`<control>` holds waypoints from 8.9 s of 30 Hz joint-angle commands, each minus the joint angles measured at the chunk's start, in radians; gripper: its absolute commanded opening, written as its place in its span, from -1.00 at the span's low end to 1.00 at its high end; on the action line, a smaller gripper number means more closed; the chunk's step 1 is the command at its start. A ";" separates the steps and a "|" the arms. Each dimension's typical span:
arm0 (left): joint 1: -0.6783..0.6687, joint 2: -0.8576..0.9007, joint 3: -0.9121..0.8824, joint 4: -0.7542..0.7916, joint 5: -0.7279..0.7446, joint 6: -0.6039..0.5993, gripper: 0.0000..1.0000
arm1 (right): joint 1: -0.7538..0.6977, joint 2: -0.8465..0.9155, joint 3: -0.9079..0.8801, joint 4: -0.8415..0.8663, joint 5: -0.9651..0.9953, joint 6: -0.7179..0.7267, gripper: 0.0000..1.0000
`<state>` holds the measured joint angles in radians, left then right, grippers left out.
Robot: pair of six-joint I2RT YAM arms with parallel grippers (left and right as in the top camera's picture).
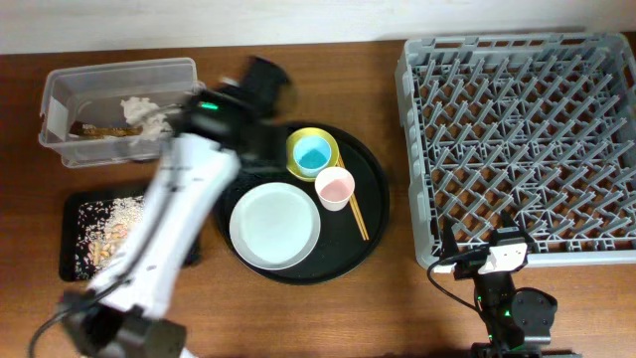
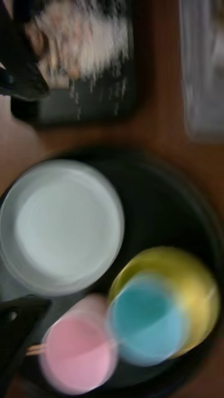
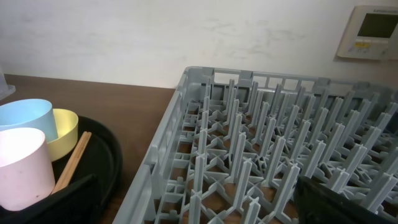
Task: Sort waste into correct bins and load items into the dishwasher rack
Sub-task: 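Raise the left gripper away and move the right gripper toward the tray, then grasp the pink cup rim with the right gripper, then carry the pink cup right and place it upside down in the rack, then reach the right gripper back and grasp the blue cup, then carry the blue cup into the rack and set it upside down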
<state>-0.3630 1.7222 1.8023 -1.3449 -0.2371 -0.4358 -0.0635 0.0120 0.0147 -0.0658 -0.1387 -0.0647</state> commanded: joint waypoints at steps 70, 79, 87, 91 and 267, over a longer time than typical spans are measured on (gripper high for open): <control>0.536 -0.066 0.020 0.072 -0.014 -0.155 0.98 | 0.744 2.092 1.886 -1.139 0.054 0.336 0.50; 0.536 -0.066 0.020 0.072 -0.014 -0.155 0.99 | 0.773 2.127 1.881 -1.114 0.202 0.392 -0.31; 0.536 -0.066 0.020 0.072 -0.014 -0.155 0.98 | 0.776 2.127 1.823 -1.131 0.204 0.391 -0.26; 0.536 -0.066 0.020 0.072 -0.014 -0.154 0.98 | 0.776 2.127 1.822 -1.131 0.204 0.391 -0.26; 0.536 -0.066 0.020 0.072 -0.014 -0.155 0.99 | 0.166 2.272 2.895 -1.633 -0.089 0.242 -0.92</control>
<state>0.1680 1.6688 1.8141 -1.2736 -0.2413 -0.5846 0.2687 2.2898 2.8975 -1.6878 0.0788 0.2752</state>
